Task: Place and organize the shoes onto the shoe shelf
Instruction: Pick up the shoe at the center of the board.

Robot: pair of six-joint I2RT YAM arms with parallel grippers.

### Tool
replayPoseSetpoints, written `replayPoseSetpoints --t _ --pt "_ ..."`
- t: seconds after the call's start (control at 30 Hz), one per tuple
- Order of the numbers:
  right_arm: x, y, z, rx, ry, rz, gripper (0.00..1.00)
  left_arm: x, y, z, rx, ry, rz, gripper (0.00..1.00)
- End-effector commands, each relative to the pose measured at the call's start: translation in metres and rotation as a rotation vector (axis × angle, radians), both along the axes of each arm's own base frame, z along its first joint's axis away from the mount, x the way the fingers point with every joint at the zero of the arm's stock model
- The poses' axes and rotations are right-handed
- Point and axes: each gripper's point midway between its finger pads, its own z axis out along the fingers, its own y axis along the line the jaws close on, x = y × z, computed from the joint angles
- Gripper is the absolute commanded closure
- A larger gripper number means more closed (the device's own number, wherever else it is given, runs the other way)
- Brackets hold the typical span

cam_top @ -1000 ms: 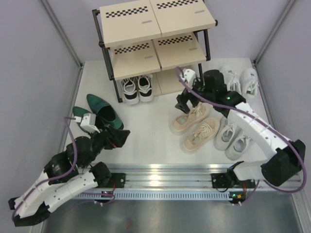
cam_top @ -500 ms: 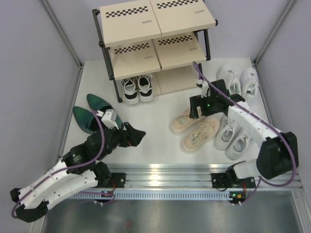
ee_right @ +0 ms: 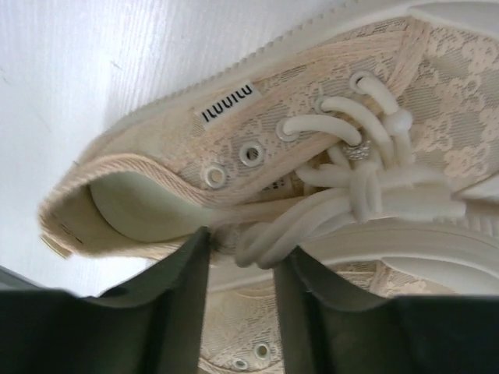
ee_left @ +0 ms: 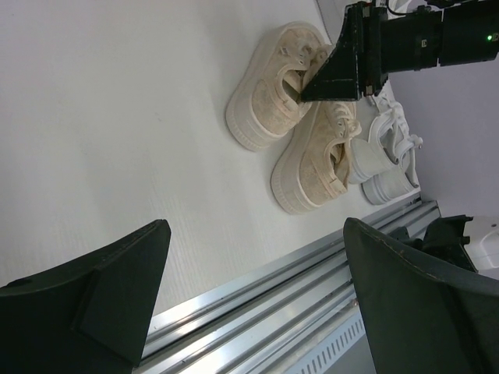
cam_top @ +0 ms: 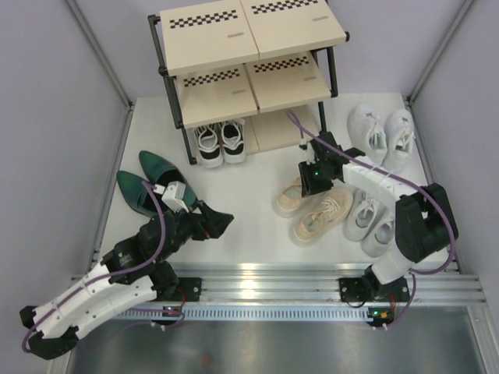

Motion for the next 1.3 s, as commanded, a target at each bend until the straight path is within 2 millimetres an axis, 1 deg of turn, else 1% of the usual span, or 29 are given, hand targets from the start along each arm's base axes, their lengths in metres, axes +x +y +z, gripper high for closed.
replayPoseSetpoints --t 0.0,0.03,0.07,0.1,0.13,0.17,0.2,0.23,0.3,0.33,0.37,0.4,0.43,0.47,0.53,0.57,0.6,0.67,0.73,0.77,0.83,0.87,0.93,0.97,1.0,1.1,1.17,1.2,1.27 --pt "0.026 -0.003 0.02 -0.05 -0.108 -0.007 0.68 0.003 -0.011 0.011 -0.07 -0.025 -0.013 0.02" --pt "0.028 -0.005 0.022 -0.043 -0.106 -0.001 0.8 0.003 -0.013 0.006 -0.065 -0.017 -0.019 0.02" --pt "0.028 -0.003 0.024 -0.024 -0.101 0.01 0.86 0.003 -0.015 0.005 -0.071 -0.019 -0.025 0.02" --pt "0.031 -0.002 0.03 -0.018 -0.117 0.034 0.89 0.003 -0.019 0.008 -0.088 -0.027 -0.038 0.02" --pt "0.033 -0.003 0.033 -0.013 -0.125 0.044 0.95 0.003 -0.022 0.003 -0.087 -0.025 -0.046 0.02" --pt "0.032 0.0 0.04 0.012 -0.137 0.071 0.98 0.004 -0.024 0.004 -0.095 -0.029 -0.052 0.02" --pt "0.034 0.0 0.047 0.008 -0.169 0.146 1.0 0.003 -0.027 0.003 -0.102 -0.032 -0.063 0.02" --pt "0.031 0.0 0.052 0.02 -0.173 0.187 1.0 0.003 -0.031 0.008 -0.122 -0.049 -0.079 0.02" --pt "0.023 0.01 0.074 0.084 -0.238 0.36 1.0 0.004 -0.036 0.004 -0.131 -0.052 -0.093 0.02" --pt "0.019 0.012 0.082 0.122 -0.26 0.409 1.0 0.003 -0.042 0.012 -0.168 -0.073 -0.116 0.02" --pt "0.009 0.022 0.103 0.204 -0.31 0.481 1.0 0.003 -0.045 0.013 -0.183 -0.08 -0.126 0.02" --pt "0.004 0.023 0.108 0.22 -0.347 0.537 1.0 0.003 -0.05 0.011 -0.2 -0.078 -0.14 0.02" --pt "-0.001 0.027 0.118 0.251 -0.386 0.571 1.0 0.002 -0.055 0.022 -0.248 -0.104 -0.159 0.02" --pt "-0.008 0.034 0.138 0.305 -0.457 0.617 1.0 0.002 -0.058 0.029 -0.284 -0.118 -0.166 0.02" --pt "-0.017 0.038 0.15 0.337 -0.518 0.682 1.0 0.003 -0.064 0.029 -0.319 -0.112 -0.175 0.02" --pt "-0.027 0.041 0.162 0.376 -0.548 0.726 1.0 0.002 -0.068 0.041 -0.365 -0.139 -0.189 0.02" --pt "-0.03 0.042 0.166 0.388 -0.565 0.745 1.0 0.004 -0.071 0.039 -0.371 -0.129 -0.188 0.02" --pt "-0.044 0.047 0.177 0.434 -0.581 0.809 1.0 0.005 -0.074 0.047 -0.398 -0.15 -0.196 0.02" --pt "-0.057 0.046 0.177 0.452 -0.571 0.863 1.0 0.008 -0.078 0.048 -0.4 -0.158 -0.198 0.02" --pt "-0.063 0.048 0.184 0.471 -0.592 0.906 1.0 0.009 -0.081 0.052 -0.409 -0.175 -0.206 0.02" --pt "-0.074 0.046 0.184 0.486 -0.573 0.93 1.0 0.01 -0.083 0.053 -0.419 -0.192 -0.212 0.02" --pt "-0.081 0.047 0.189 0.504 -0.584 0.954 1.0 0.01 -0.084 0.054 -0.429 -0.205 -0.216 0.02" --pt "-0.088 0.045 0.193 0.51 -0.588 0.979 1.0 0.011 -0.086 0.061 -0.472 -0.235 -0.22 0.02" --pt "-0.093 0.045 0.198 0.524 -0.598 0.991 1.0 0.011 -0.086 0.054 -0.47 -0.229 -0.218 0.02" --pt "-0.096 0.045 0.2 0.531 -0.601 1.001 1.0 0.013 -0.088 0.054 -0.479 -0.229 -0.213 0.02" --pt "-0.103 0.045 0.211 0.549 -0.626 1.011 1.0 0.017 -0.089 0.041 -0.463 -0.2 -0.196 0.02" --pt "-0.109 0.045 0.22 0.566 -0.641 1.022 1.0 0.018 -0.087 0.039 -0.473 -0.198 -0.182 0.02" --pt "-0.11 0.045 0.223 0.572 -0.644 1.022 1.0 0.018 -0.085 0.034 -0.474 -0.188 -0.173 0.02" --pt "-0.113 0.045 0.229 0.582 -0.659 1.021 1.0 0.021 -0.08 0.03 -0.475 -0.18 -0.142 0.02"
